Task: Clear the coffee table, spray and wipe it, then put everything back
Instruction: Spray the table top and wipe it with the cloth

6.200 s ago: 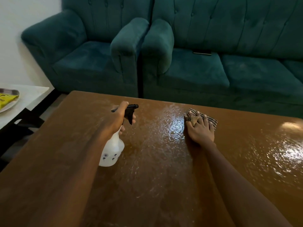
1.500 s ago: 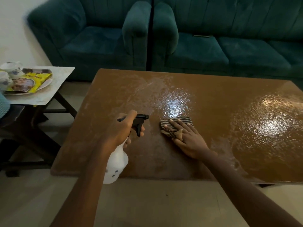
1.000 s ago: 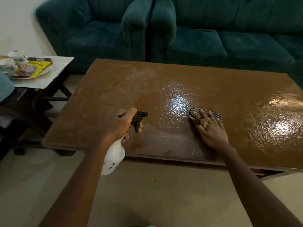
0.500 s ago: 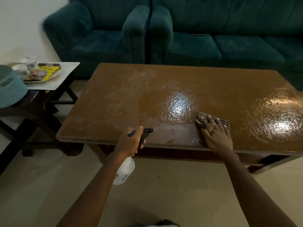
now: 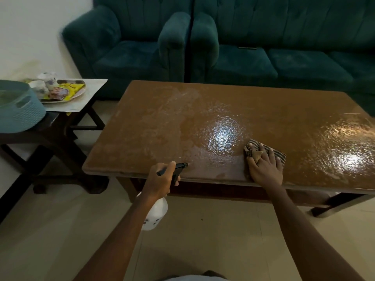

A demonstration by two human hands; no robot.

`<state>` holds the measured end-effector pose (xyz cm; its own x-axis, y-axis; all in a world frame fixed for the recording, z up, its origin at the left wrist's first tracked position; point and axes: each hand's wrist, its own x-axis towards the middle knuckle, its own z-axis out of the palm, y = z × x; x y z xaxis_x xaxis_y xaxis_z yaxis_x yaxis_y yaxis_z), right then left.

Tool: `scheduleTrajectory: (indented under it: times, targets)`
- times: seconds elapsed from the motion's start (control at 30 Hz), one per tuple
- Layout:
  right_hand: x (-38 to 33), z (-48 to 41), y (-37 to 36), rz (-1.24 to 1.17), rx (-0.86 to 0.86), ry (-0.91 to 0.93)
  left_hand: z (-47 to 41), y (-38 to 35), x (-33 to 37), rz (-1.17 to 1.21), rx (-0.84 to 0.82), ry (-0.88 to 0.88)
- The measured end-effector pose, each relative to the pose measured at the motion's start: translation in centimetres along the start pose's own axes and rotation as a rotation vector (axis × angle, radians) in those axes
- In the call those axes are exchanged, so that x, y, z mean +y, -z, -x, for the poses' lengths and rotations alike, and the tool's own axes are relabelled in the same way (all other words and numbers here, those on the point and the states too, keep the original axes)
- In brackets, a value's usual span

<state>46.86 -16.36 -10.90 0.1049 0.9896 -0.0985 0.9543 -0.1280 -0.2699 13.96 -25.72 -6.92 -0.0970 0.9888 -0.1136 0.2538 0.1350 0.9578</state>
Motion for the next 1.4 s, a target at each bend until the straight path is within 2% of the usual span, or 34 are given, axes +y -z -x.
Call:
scheduleTrajectory:
  times: [0.13,0.27,0.37,0.43,0.5,0.63,0.8,0.87,1.0,1.1,1.4]
  targets:
    - [-5.2,0.6,-1.0,0.044,-0.033,0.079,0.0,0.8,0.2,0.069,-0.013,-0.030]
    - [-10.5,2.9,-2.7,0.085,-0.040,0.325,0.1,1.2,-0.1,0.092,0.015,-0.067]
    - [-9.9,5.0,-3.1,0.114,-0.046,0.523,-0.1,1.0,-0.2,0.091,0.014,-0.076]
    - [-7.5,5.6,-2.7,0.106,-0.034,0.563,-0.3,0.7,-0.1,0.089,0.000,-0.077]
    - [-4.7,5.8,-2.0,0.099,-0.003,0.519,-0.4,0.4,-0.1,0.090,-0.015,-0.071]
    - [0.8,4.9,-0.1,0.101,0.070,0.285,-0.7,0.1,0.1,0.091,-0.025,-0.064]
    - [-0.9,4.4,-0.7,0.025,0.110,-0.008,-0.3,0.7,-0.1,0.080,0.001,-0.048]
    - [-3.5,4.6,-1.6,0.048,0.086,0.013,0.0,1.2,-0.3,0.093,0.014,-0.022]
    - [-9.0,4.7,-3.2,0.115,-0.002,0.234,0.6,2.8,-1.0,0.060,0.018,0.025]
    - [-10.8,4.4,-3.7,0.103,-0.046,0.334,1.2,4.0,-1.6,0.049,0.029,0.047]
    - [-10.5,4.2,-2.9,0.023,-0.072,0.352,2.2,6.3,-3.7,0.063,0.142,0.120]
